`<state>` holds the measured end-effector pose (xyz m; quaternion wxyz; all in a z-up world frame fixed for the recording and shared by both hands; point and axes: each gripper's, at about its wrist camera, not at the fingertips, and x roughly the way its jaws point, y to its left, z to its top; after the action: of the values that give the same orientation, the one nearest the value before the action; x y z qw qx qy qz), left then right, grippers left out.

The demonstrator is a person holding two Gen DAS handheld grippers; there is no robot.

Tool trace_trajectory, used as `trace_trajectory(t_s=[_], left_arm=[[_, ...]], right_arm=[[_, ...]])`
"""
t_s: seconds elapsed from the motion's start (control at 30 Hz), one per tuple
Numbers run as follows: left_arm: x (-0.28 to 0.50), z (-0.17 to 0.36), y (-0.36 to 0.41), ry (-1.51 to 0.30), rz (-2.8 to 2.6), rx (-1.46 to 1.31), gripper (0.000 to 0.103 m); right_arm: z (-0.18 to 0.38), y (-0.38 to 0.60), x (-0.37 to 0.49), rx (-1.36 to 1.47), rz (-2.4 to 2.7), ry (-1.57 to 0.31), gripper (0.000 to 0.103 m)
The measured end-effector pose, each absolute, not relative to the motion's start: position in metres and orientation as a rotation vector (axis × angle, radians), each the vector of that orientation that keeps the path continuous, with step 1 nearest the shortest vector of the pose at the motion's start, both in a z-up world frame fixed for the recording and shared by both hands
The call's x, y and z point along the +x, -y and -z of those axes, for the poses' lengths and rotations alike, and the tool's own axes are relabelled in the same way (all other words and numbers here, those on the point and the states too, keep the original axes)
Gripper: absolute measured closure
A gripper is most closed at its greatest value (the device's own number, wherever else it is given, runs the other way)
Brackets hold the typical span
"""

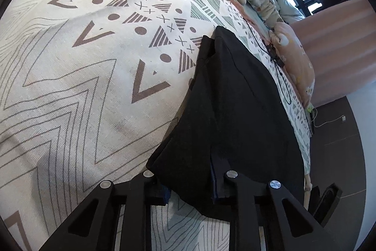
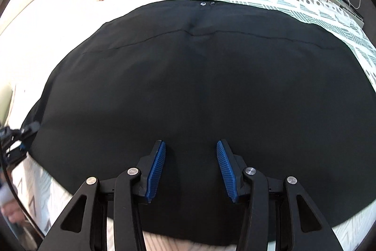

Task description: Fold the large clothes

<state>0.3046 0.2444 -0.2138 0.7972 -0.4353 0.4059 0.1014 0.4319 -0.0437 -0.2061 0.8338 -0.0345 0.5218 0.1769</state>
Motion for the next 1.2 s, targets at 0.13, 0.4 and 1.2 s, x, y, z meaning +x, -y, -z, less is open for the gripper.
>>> trace_trajectory(t_s=[0.13, 0.4, 1.2], left_arm=[[0.303, 0.216, -0.246, -0.863, -0.235, -0.973, 0.078], [0.303, 0.216, -0.243, -0.862, -0.266, -0.972, 0.078], [0.313, 0.220, -0.237, -0.887, -0.335, -1.022, 0.084]], right_arm=[[0.206, 0.037, 0.452, -0.078, -0.348, -1.113, 0.064], [0.205, 0.033, 0.494, -0.033, -0.325, -1.132, 0.073], [0.208, 0.055, 0.582, 0.207, -0.416, -1.141, 0.082]])
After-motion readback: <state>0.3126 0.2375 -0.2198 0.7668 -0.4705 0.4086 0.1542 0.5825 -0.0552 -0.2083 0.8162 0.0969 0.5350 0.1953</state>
